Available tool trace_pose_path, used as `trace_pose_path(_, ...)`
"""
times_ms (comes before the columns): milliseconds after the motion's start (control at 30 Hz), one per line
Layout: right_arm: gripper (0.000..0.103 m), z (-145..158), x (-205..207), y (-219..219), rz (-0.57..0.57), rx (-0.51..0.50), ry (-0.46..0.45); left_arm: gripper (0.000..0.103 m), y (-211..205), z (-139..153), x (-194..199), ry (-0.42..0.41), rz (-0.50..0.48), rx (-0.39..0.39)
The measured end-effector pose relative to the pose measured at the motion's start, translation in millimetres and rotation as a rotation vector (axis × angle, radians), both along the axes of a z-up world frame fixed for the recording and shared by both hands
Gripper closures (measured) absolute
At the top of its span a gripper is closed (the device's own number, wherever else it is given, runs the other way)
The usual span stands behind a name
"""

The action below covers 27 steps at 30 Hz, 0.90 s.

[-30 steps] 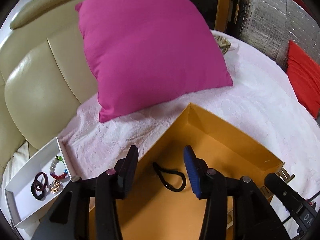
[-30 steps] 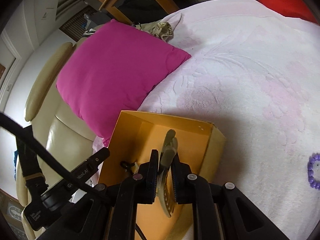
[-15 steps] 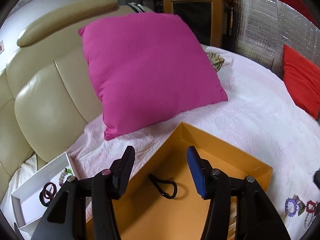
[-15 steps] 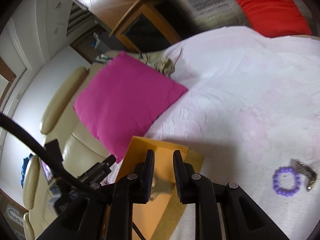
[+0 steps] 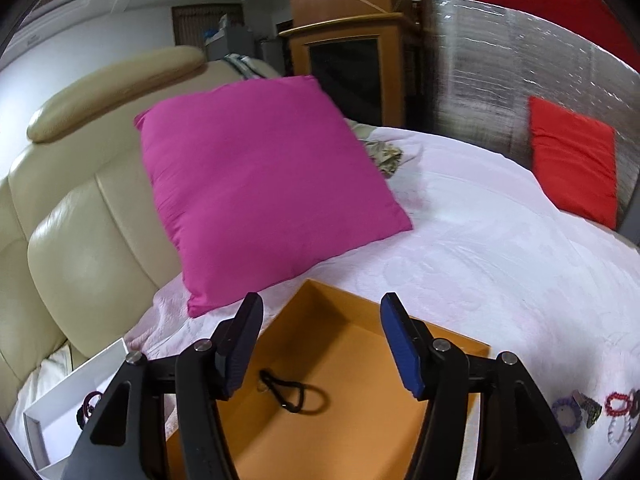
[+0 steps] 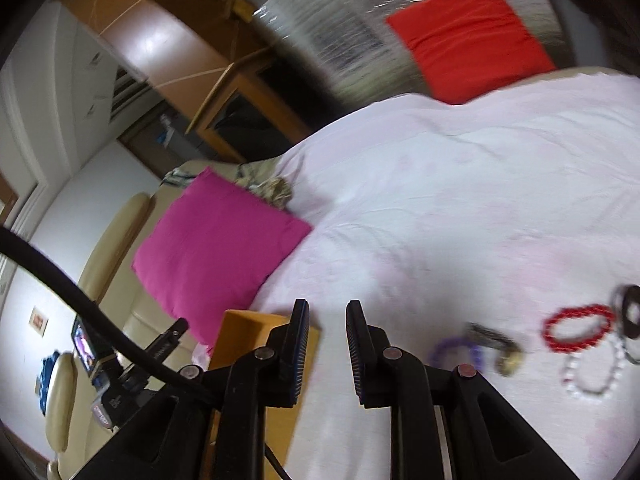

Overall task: Organize jewelry
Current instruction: 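Move both open tools back to the loose jewelry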

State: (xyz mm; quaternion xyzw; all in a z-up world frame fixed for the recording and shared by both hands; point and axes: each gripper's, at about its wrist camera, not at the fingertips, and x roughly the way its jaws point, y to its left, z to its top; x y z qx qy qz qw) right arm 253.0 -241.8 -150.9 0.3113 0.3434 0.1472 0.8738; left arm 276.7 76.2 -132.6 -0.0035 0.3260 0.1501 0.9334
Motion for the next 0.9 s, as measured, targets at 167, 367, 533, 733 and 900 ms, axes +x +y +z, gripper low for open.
trace_pose_path(167,0.082,-15.1,-13.8,-41.7,-0.082,0.037,0.018,0.041,-23.6,-1.1,0.5,0.001,-0.038,0.022)
trace_pose_path(367,0.082,-37.2,-30.2,-81.8,-0.162,0.076,0.033,0.040,-55.1,-3.2,3.3,0.007,-0.087,0.057)
trace_pose_path(533,0.081,-62.8,-36.9,-106.4,-0.208,0.113,0.075,0.039,-85.1,-6.6,4.5,0.013,-0.131,0.098)
trace_pose_path(733,0.081,-77.6,-37.8,-125.7,-0.221,0.139,0.103,0.038,-113.0,-13.1,7.2,0.036,-0.189,0.119)
trace_pose_path(900,0.080,-76.9,-44.3,-138.4,-0.227,0.141,0.104,0.037,-125.4,-19.7,7.8,0.061,-0.232,0.118)
